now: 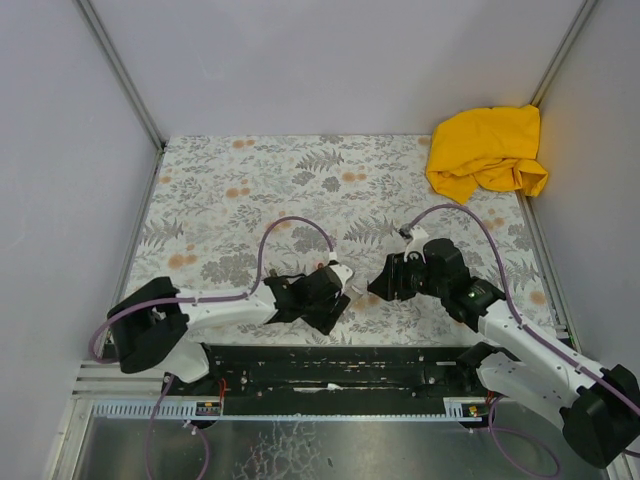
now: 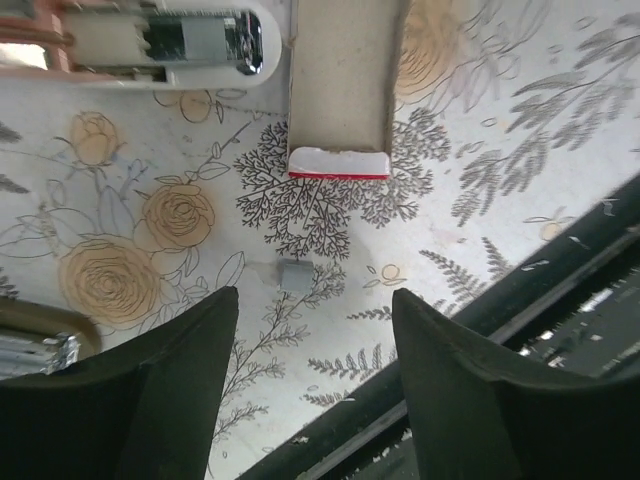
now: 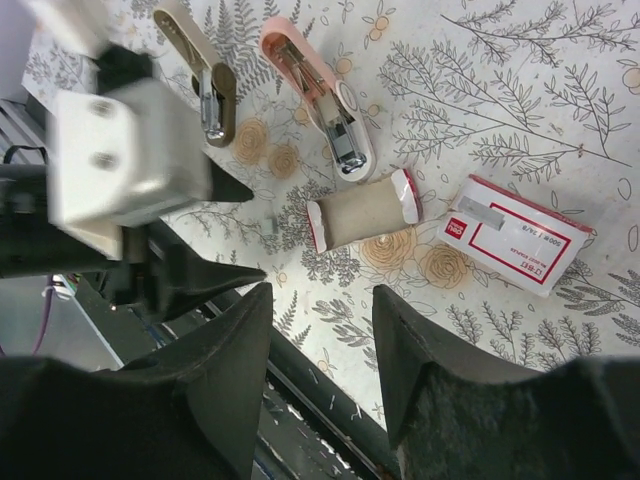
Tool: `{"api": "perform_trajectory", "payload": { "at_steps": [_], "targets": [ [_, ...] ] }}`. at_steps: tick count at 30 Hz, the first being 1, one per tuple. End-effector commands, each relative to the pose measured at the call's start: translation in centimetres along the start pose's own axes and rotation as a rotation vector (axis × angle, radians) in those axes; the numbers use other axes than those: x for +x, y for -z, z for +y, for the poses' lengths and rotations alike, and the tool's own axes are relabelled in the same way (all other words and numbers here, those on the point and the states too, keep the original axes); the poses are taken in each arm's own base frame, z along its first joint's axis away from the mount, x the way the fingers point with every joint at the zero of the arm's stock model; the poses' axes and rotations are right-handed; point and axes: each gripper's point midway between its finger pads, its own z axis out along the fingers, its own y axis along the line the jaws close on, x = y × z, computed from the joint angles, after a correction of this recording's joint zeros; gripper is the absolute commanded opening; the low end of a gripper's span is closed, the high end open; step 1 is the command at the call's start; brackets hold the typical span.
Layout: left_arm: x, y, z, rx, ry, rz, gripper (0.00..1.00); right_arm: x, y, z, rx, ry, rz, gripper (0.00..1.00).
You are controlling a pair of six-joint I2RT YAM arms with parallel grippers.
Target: Load the staples into the stapler
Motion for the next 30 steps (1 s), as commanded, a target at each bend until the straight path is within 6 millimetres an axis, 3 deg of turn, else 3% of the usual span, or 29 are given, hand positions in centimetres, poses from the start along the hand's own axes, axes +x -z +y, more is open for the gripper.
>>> {"api": "perform_trajectory", "payload": {
  "at_steps": [1, 6, 10, 12, 15, 18, 24, 30],
  "targets": [
    [-3.9, 2.8, -0.3, 0.028, 0.016, -0.181, 0.65, -1.5, -0.1, 0.5, 0.008, 0.081, -0.015, 0.51],
    [-8.2, 6.4, 2.7, 0.024, 0.122, -0.406, 0.70, -0.4, -1.4, 1.8, 0.082, 0.162, 0.038, 0.52],
    [-11.6, 10.6, 7.6, -0.030, 0.273, -0.639, 0.82, 1.2, -3.3, 2.4, 0.139, 0.196, 0.104, 0.52],
    [-12.3, 12.1, 10.6, -0.077, 0.364, -0.727, 0.87, 1.8, -4.3, 2.7, 0.162, 0.208, 0.126, 0.53],
    [-12.2, 13.0, 14.3, -0.109, 0.472, -0.810, 0.92, 2.7, -5.7, 3.3, 0.193, 0.240, 0.156, 0.53],
    [-11.6, 12.5, 16.8, -0.097, 0.570, -0.853, 0.92, 3.6, -7.0, 3.6, 0.229, 0.278, 0.188, 0.53],
    [-9.3, 11.4, 19.6, -0.142, 0.670, -0.945, 0.91, 5.2, -9.5, 5.2, 0.242, 0.349, 0.240, 0.52],
    [-8.1, 13.1, 20.4, -0.222, 0.636, -1.015, 0.91, 6.2, -11.9, 6.4, 0.265, 0.417, 0.287, 0.50]
  ]
}}
